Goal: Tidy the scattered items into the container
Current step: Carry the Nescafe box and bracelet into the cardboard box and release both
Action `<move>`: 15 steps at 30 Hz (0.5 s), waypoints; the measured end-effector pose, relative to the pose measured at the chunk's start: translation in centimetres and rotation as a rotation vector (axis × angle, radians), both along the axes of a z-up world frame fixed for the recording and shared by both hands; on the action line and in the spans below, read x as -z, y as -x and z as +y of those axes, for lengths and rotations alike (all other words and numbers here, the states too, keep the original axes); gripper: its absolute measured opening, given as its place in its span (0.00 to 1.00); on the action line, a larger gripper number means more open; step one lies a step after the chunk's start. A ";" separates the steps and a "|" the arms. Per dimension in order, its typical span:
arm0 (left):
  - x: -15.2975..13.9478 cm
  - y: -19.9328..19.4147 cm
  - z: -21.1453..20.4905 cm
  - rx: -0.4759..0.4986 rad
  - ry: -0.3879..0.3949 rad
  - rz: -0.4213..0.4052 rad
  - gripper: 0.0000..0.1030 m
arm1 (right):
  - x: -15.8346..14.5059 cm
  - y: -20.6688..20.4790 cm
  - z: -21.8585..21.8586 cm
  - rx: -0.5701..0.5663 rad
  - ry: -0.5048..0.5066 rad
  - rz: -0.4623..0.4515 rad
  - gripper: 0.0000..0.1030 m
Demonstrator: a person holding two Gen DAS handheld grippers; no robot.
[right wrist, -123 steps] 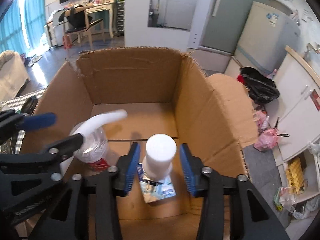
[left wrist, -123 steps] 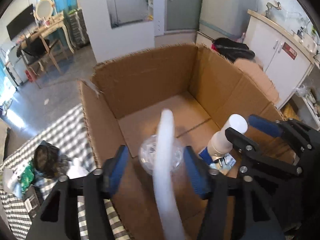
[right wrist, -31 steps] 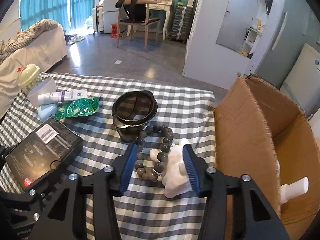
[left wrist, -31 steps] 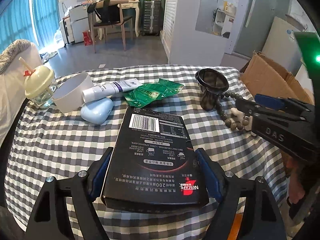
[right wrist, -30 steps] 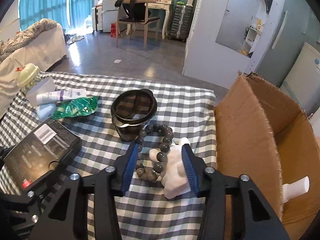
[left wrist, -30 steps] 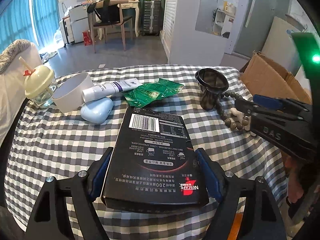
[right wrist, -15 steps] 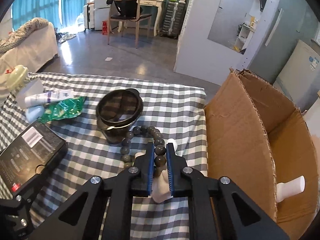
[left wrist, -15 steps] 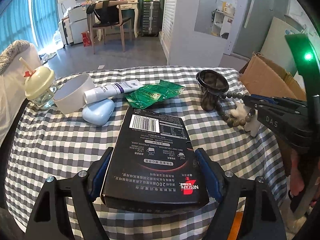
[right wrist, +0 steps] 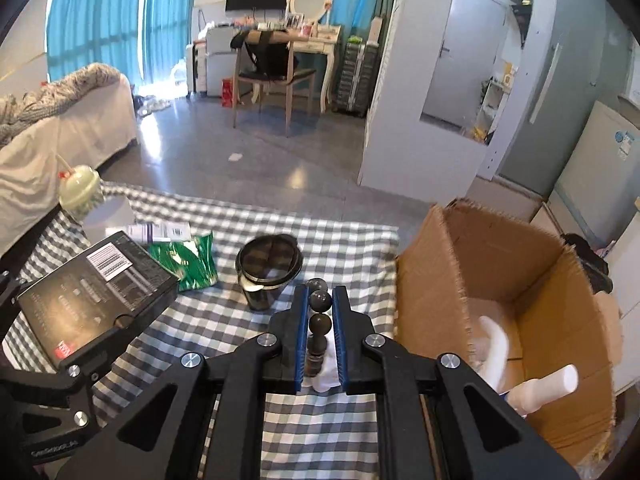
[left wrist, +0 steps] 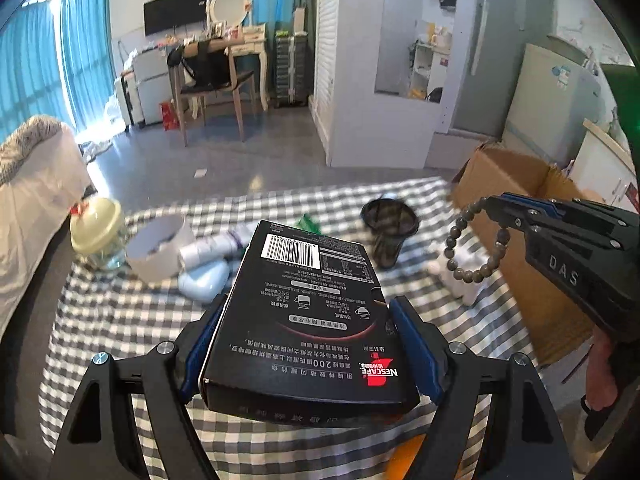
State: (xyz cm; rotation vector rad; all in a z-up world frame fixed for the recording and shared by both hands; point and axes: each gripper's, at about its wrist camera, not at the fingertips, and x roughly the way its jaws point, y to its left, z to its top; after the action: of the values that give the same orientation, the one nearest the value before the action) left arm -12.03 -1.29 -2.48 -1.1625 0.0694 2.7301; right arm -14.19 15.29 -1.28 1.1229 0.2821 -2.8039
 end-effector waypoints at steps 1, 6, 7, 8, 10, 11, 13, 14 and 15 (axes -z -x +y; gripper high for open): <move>-0.5 0.0 0.4 0.006 -0.001 0.011 0.79 | -0.4 -0.2 0.2 0.000 0.004 0.007 0.11; -2.5 -0.4 2.8 0.064 -0.003 0.058 0.79 | -2.1 -1.1 1.7 0.016 0.012 0.035 0.11; -2.8 -0.4 3.4 0.074 -0.003 0.064 0.79 | -2.5 -1.4 2.0 0.019 0.013 0.040 0.11; -3.1 -0.3 4.0 0.084 -0.005 0.068 0.79 | -2.8 -1.6 2.3 0.024 0.014 0.047 0.11; -3.7 -0.3 5.4 0.112 -0.012 0.071 0.79 | -3.6 -2.1 3.2 0.034 0.015 0.063 0.11; -4.0 -0.2 6.1 0.127 -0.015 0.072 0.79 | -3.9 -2.3 3.6 0.041 0.016 0.074 0.11; -4.8 -0.2 7.5 0.153 -0.017 0.083 0.79 | -4.8 -2.8 4.7 0.058 0.012 0.096 0.11; -5.2 -0.2 8.3 0.168 -0.015 0.091 0.79 | -5.1 -3.1 5.3 0.068 0.010 0.107 0.11; -5.6 -0.2 9.3 0.185 -0.012 0.099 0.79 | -5.5 -3.4 5.9 0.077 0.010 0.118 0.11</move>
State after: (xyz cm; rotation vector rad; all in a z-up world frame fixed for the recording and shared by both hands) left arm -11.78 7.97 3.13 -0.9649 0.1650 2.6186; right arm -10.79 21.23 4.23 0.9882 0.2392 -2.9415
